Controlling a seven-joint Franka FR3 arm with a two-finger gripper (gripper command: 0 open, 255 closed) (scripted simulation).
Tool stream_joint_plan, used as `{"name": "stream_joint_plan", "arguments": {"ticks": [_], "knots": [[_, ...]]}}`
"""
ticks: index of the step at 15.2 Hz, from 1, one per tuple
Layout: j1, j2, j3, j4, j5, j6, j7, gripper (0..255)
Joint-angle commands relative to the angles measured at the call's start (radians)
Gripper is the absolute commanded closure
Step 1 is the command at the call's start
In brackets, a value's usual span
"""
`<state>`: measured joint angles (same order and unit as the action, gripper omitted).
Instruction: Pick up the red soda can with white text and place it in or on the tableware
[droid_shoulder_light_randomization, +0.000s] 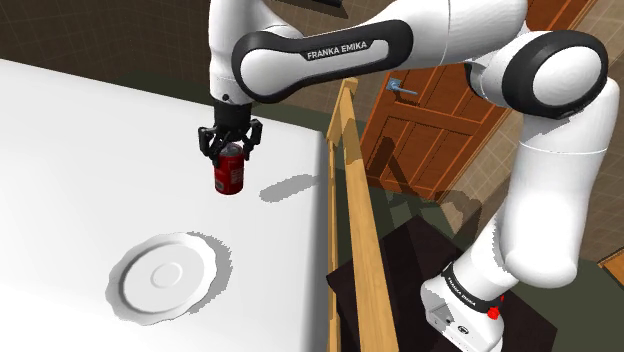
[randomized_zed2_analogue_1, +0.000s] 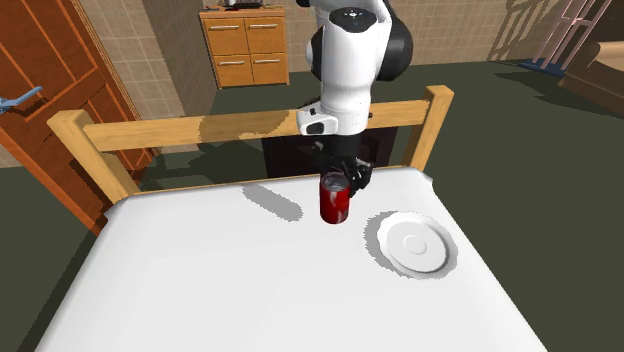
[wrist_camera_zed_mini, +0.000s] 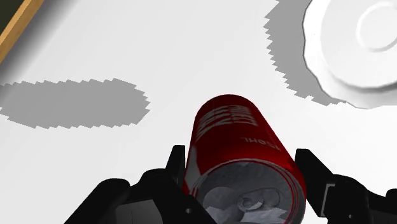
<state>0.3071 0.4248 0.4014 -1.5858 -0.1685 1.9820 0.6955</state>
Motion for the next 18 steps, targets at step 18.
{"name": "stream_joint_plan", "arguments": {"ticks": [18], "knots": [[0.360,0.228,0.046,0.389,-0.101,-0.181,0.351,255]]}}
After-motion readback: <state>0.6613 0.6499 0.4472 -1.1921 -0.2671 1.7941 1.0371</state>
